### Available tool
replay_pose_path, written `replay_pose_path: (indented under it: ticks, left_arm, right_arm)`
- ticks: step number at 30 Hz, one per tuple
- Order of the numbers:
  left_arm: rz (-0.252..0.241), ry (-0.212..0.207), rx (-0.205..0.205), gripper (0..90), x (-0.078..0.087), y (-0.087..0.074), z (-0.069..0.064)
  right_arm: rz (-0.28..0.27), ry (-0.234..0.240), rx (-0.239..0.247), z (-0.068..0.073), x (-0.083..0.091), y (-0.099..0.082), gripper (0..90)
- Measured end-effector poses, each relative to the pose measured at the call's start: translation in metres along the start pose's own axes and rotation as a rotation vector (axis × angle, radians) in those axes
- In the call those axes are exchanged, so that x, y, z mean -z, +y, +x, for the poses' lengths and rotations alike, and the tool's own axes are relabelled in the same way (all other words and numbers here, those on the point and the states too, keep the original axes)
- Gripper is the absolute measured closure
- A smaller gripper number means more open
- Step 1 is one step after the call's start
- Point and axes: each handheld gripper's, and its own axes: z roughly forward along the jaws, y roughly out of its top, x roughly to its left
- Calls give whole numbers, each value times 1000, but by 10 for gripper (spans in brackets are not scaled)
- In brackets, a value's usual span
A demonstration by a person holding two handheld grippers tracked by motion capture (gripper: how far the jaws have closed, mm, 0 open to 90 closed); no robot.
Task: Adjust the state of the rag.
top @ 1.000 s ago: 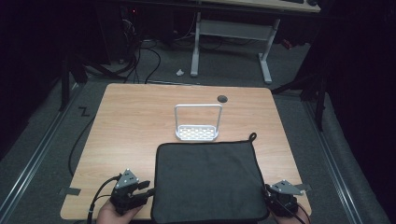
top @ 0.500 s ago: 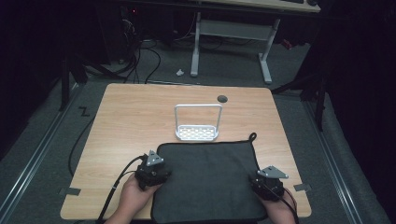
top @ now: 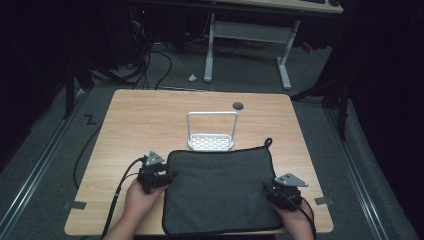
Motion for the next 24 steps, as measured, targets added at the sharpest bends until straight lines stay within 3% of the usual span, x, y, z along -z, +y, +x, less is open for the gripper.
replay_pose_path:
  ticks: [4, 6, 9, 10, 18, 21, 24]
  left_arm:
    - [-7, 7, 37, 492, -6, 9, 13]
    - [-6, 14, 55, 468, -15, 12, 17]
    - [-1, 20, 113, 450, -27, 12, 26]
    - [10, 29, 123, 436, -32, 13, 28]
    - [11, 109, 25, 439, -50, 23, 22]
    - [8, 161, -23, 520, -52, 21, 16]
    - [1, 156, -57, 611, -52, 19, 12]
  right_arm:
    - [14, 14, 27, 5, 6, -8, 585]
    - [26, 16, 24, 4, 7, -10, 585]
    - [33, 18, 10, 0, 8, -15, 578]
    - [40, 20, -12, -2, 11, -17, 578]
    - [12, 0, 10, -1, 16, -18, 571]
    - [-18, 4, 25, 3, 16, -15, 558]
    - [-26, 9, 25, 6, 17, -14, 545]
